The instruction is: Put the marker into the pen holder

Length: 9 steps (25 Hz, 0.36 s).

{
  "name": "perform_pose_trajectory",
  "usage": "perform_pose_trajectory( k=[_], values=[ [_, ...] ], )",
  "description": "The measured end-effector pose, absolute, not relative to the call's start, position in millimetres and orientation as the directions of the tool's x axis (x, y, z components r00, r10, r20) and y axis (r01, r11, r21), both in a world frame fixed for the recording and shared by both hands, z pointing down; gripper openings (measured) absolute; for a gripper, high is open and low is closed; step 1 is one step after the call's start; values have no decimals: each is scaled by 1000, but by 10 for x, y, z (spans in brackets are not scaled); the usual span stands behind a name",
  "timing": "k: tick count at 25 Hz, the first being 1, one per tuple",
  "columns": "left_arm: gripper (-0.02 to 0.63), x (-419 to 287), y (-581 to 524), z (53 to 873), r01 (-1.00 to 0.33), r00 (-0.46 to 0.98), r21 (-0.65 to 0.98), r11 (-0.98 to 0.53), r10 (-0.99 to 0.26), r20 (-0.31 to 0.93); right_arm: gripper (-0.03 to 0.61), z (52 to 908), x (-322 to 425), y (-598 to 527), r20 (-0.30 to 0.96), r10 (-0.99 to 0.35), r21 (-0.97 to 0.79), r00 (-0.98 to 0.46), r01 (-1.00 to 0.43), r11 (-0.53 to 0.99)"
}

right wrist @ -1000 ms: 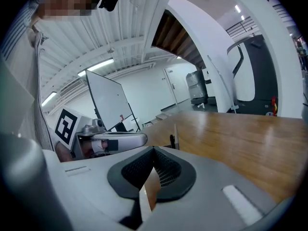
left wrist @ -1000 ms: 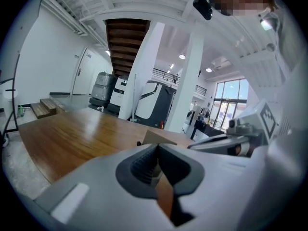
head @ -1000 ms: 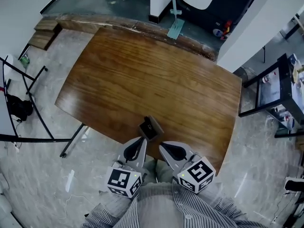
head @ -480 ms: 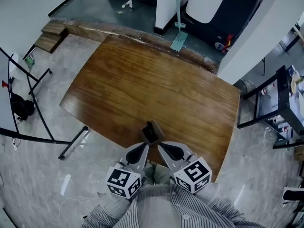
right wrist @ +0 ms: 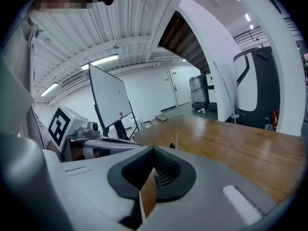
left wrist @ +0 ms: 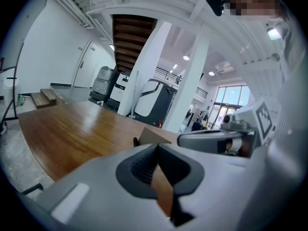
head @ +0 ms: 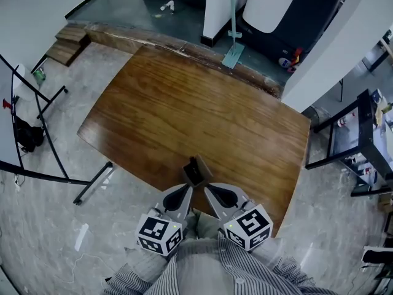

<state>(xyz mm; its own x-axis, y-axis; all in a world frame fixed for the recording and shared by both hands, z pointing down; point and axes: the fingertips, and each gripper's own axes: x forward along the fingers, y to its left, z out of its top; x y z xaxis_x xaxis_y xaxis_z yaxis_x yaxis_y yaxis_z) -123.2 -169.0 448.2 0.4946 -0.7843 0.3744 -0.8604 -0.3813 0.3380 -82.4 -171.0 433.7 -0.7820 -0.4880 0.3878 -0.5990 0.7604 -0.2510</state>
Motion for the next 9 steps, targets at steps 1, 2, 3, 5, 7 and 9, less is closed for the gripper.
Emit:
perform_pose_trajectory(
  k=[1,2,3,5,7,9],
  values=[
    [8,-1229,-1691,4482,-860,495,338,-381,-785,374,0,4344,-826,-1710,390,-486,-252,-782,-598,761],
    [8,-1227,-1691,4482,-860,495,338,-382,-785,373,0,4352,-829,-1708,393,-483,-253,-782,-597,761],
    [7,-1227,-1692,4480,-860,495,338,-382,-785,372,0,4359,-834,-1704,395,-481,-254,-783,-596,762],
    [8,-1230,-1692,4478,-861,493,338,-380,-787,371,0,4366,-846,-1692,399,-475,-253,-784,-592,765],
    [8,-1229,-1690,4480,-860,493,343,-377,-787,371,0,4371,-852,-1682,403,-471,-252,-785,-589,768],
    [8,-1226,-1689,4483,-859,493,349,-374,-788,370,-2,4374,-854,-1677,406,-468,-251,-785,-588,769]
  ],
)
